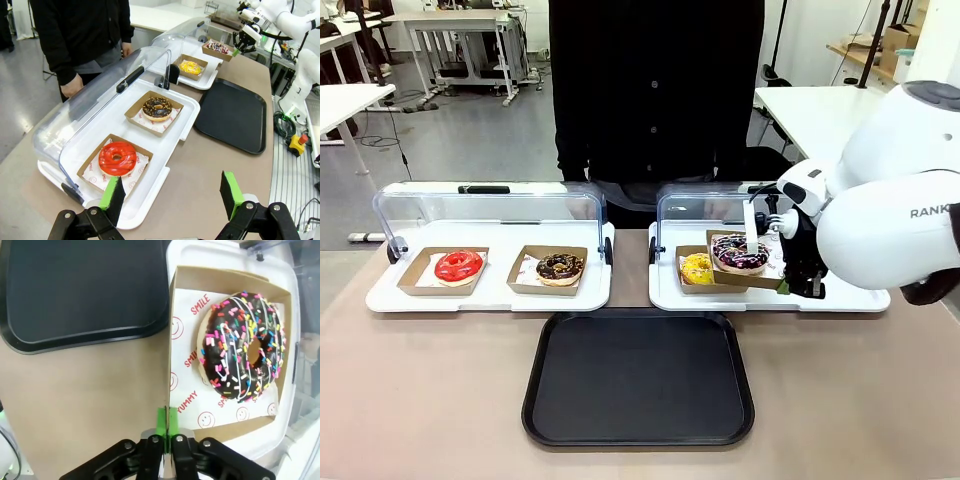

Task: Move the fourth donut from the left to the tray.
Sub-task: Pick up the Paper togo box containing the Donut indicated by the person and place it on the Handle tray.

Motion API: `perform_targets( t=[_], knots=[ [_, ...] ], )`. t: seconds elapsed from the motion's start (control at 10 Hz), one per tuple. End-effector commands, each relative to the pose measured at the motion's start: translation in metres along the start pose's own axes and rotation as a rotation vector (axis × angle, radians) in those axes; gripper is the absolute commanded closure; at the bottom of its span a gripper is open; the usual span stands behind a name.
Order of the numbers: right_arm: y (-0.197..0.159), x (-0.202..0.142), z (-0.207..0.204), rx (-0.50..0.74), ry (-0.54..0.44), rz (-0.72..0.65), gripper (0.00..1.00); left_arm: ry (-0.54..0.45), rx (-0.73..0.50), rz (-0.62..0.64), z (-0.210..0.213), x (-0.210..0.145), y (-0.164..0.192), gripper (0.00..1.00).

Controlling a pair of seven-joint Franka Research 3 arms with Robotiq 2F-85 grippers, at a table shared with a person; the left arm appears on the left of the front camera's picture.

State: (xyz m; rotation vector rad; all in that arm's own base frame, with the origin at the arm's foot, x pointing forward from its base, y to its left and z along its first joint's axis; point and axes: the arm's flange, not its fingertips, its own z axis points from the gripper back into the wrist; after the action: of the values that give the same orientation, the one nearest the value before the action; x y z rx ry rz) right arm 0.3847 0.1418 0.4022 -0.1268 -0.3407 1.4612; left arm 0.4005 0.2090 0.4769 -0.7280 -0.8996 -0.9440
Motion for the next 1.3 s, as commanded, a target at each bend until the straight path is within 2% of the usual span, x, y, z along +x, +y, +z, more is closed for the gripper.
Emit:
perform_targets(
  t=[0.0, 0.1, 0.2, 0.4, 0.8, 1.0, 1.2],
  knots=[
    [-0.003, 0.000, -0.002, -0.023, -0.002, -0.013, 0.98, -0.018, -0.005, -0.010, 0.001, 0.002, -0.001, 0.00],
    [0.000, 0.000, 0.000, 0.000, 0.000, 0.000, 0.98, -0.018, -0.005, -0.010, 0.001, 0.002, -0.001, 0.00],
    [0.018, 0.018, -0.008, -0.030, -0.023, -0.039, 0.98, -0.018, -0.005, -0.010, 0.001, 0.002, -0.001, 0.00],
    [0.058, 0.045, -0.018, -0.069, 0.004, -0.068, 0.98, -0.018, -0.005, -0.010, 0.001, 0.002, -0.001, 0.00],
    [0.144, 0.086, -0.034, -0.080, 0.007, -0.094, 0.98, -0.018, -0.005, -0.010, 0.001, 0.002, -0.001, 0.00],
    [0.182, 0.102, -0.049, -0.064, 0.023, -0.058, 0.98, -0.018, -0.005, -0.010, 0.001, 0.002, -0.001, 0.00],
    [0.201, 0.108, -0.061, -0.073, 0.031, -0.027, 0.98, -0.018, -0.005, -0.010, 0.001, 0.002, -0.001, 0.00]
  ],
)
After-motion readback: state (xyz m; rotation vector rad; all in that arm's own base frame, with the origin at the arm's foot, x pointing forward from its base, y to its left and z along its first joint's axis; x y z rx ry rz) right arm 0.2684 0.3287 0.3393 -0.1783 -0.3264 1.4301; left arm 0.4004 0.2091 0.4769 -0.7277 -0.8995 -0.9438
